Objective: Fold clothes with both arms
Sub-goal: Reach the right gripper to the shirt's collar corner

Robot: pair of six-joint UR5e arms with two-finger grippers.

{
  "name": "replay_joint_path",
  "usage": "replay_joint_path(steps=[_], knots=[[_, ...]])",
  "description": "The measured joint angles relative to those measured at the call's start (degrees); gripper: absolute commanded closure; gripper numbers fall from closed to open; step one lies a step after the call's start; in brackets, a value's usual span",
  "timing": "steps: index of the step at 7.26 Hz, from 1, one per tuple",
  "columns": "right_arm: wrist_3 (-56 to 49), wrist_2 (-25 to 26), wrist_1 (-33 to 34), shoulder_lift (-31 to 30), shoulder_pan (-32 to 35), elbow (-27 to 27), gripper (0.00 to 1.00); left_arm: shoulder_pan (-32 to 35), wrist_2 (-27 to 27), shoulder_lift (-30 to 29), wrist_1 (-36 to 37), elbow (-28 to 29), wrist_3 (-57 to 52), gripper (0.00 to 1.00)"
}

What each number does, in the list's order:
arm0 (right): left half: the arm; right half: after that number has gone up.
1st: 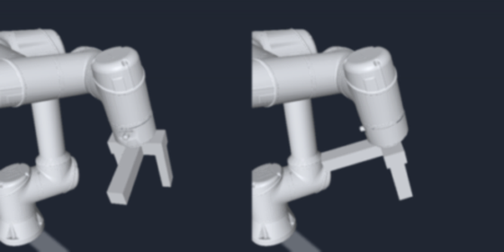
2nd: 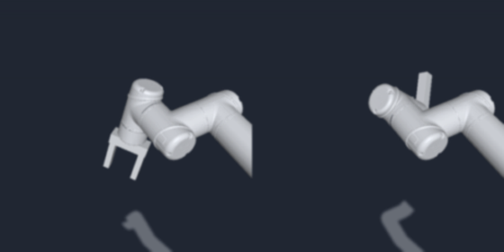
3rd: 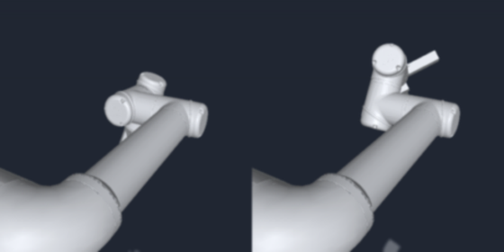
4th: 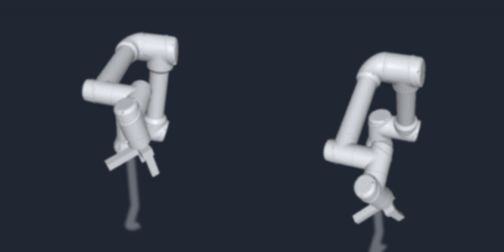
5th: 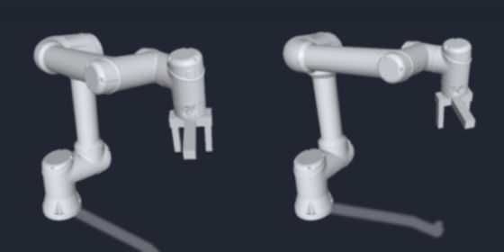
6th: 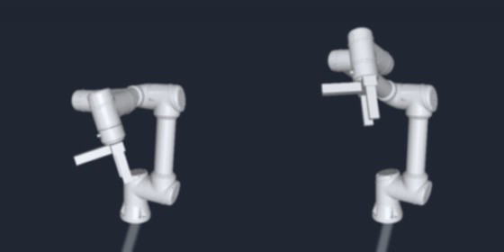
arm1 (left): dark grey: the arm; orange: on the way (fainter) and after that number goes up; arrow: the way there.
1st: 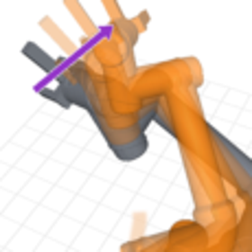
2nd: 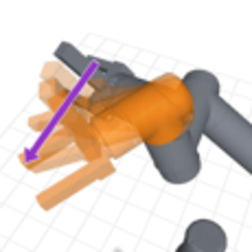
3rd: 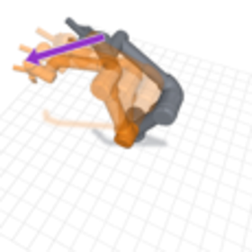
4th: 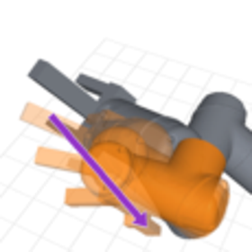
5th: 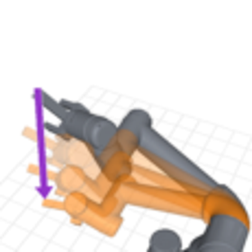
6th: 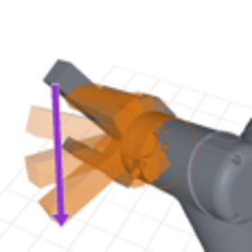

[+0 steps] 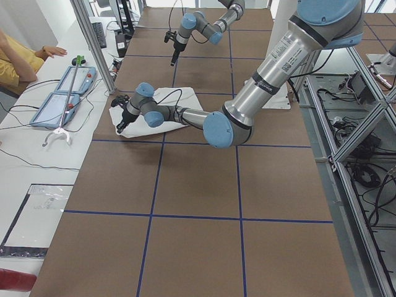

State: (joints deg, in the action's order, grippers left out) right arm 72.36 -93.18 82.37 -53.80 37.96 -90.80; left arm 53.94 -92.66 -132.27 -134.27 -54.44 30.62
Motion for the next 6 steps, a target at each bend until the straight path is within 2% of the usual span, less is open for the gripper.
replay_joint_path(steps=[1, 3, 5, 6], knots=[[2.76, 0.24, 0.10, 0.90, -1.10, 0.15, 0.00, 0.24, -2.37, 0.50, -1.57, -0.84, 0.07, 0.00], [8.72, 5.16, 0.16, 3.96, -5.14, 2.36, 0.00, 0.35, -5.94, 5.20, -3.14, -7.97, 0.83, 0.00], [12.17, 10.61, -3.69, 9.60, -8.49, 10.69, 0.05, -0.16, -7.38, 7.94, -3.40, -12.05, 2.54, 0.00], [13.18, 12.58, -6.54, 12.56, -9.64, 16.12, 0.13, -0.83, -7.55, 8.28, -3.55, -12.65, 4.16, 0.00]])
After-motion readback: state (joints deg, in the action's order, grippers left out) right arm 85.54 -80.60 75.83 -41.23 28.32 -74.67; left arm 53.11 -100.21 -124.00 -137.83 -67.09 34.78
